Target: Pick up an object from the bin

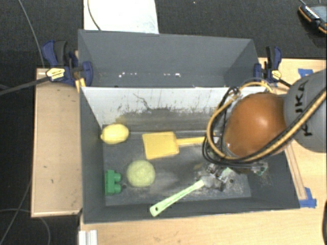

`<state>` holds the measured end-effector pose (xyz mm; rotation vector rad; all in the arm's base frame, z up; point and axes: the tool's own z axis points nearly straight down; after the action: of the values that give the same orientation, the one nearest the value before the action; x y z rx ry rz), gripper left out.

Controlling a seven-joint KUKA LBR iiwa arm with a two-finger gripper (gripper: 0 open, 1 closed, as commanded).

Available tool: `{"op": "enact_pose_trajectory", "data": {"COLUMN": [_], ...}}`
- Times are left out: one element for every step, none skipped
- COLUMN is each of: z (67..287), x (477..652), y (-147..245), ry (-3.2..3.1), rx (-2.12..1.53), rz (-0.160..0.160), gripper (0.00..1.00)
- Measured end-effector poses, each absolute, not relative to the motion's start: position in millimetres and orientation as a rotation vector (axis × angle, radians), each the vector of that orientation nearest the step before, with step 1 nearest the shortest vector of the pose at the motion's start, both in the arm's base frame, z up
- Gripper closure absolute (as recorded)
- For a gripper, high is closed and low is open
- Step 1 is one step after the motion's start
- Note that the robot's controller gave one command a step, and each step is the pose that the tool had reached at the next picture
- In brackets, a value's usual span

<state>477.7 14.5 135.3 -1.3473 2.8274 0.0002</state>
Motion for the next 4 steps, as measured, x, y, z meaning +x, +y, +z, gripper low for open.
{"op": "enact_pose_trajectory", "data": {"z": [127.5,136.7,146.2,153.8], "x": [475.9,476.1,476.9,476.8], "y": [14.6,14.9,14.9,15.2], "ry": [2.832,2.832,2.832,2.833], "rx": [-1.351,-1.345,-1.338,-1.333], "rz": [0.005,0.005,0.003,0.004], "gripper": [1.00,1.00,1.00,1.00]}}
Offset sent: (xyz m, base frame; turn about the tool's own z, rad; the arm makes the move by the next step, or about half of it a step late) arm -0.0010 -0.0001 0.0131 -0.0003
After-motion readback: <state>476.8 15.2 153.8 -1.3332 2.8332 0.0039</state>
